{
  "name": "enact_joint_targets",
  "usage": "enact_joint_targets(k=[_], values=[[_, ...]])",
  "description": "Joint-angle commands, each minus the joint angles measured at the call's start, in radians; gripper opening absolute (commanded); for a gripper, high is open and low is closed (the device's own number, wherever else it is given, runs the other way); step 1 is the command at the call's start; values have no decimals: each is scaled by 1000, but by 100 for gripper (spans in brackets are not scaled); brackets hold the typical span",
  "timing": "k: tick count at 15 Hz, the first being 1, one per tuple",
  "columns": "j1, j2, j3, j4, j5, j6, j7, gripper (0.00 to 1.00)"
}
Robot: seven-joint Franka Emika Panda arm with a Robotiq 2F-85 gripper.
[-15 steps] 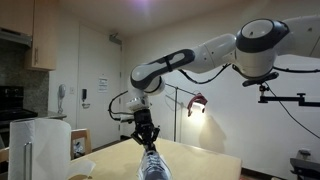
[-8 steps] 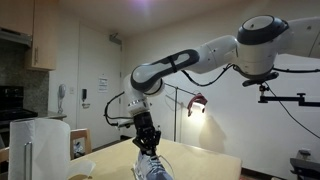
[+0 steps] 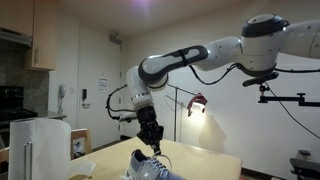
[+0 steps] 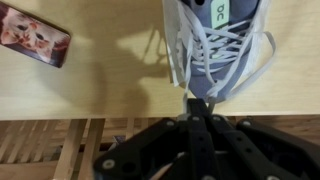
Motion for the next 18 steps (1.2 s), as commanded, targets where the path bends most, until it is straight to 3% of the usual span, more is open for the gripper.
enact_joint_targets(k=[1, 7, 11, 12, 13, 15, 18], values=[[-111, -67, 61, -143, -7, 36, 0, 0], [-231, -43, 148, -191, 3, 19, 0, 0], [-238, -30, 117, -175, 1, 32, 37, 0], [-167, -126, -34, -173, 133, 105, 25, 3], [-145, -133, -77, -170, 163, 144, 51, 27], [-61, -174, -228, -172, 256, 253, 65, 31], [94, -187, -435, -127, 409, 282, 50, 52]])
